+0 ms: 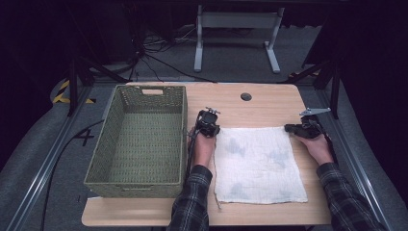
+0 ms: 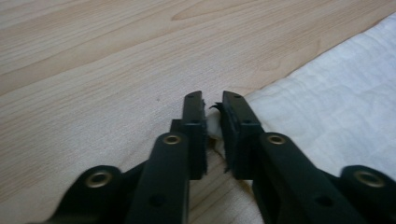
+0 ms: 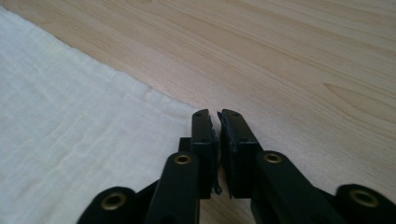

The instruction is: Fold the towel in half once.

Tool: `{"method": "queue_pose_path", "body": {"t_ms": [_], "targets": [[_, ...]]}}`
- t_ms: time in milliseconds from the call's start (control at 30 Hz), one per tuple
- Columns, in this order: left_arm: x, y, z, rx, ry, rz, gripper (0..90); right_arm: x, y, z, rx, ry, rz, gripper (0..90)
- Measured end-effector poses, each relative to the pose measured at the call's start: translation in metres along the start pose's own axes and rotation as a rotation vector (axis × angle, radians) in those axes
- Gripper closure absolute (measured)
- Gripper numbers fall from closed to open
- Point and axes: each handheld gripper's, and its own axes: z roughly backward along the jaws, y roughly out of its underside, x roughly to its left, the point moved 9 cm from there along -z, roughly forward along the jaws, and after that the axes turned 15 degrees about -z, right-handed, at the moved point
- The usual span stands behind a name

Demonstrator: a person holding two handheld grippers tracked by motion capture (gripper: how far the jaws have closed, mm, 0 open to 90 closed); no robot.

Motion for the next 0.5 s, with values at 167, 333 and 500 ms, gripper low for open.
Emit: {"method": "queue_pose_path", "body": {"t_ms": [167,333,500], "targets": [[0.001,-0.003,0.003,-0.020,0.006,0.019,86.0,0.002,-0.001,0.002,-0.012,0.000,-0.004,88.5],[-0.001,-0.007,0.009,-0.034,0.008,0.012,86.2,0.004,-0.006,0.012,-0.040,-0.012,0.004,88.9],[-0.006,-0.008,0.021,-0.057,-0.003,0.001,86.2,0.008,-0.006,0.024,-0.056,-0.028,0.002,89.3]]}}
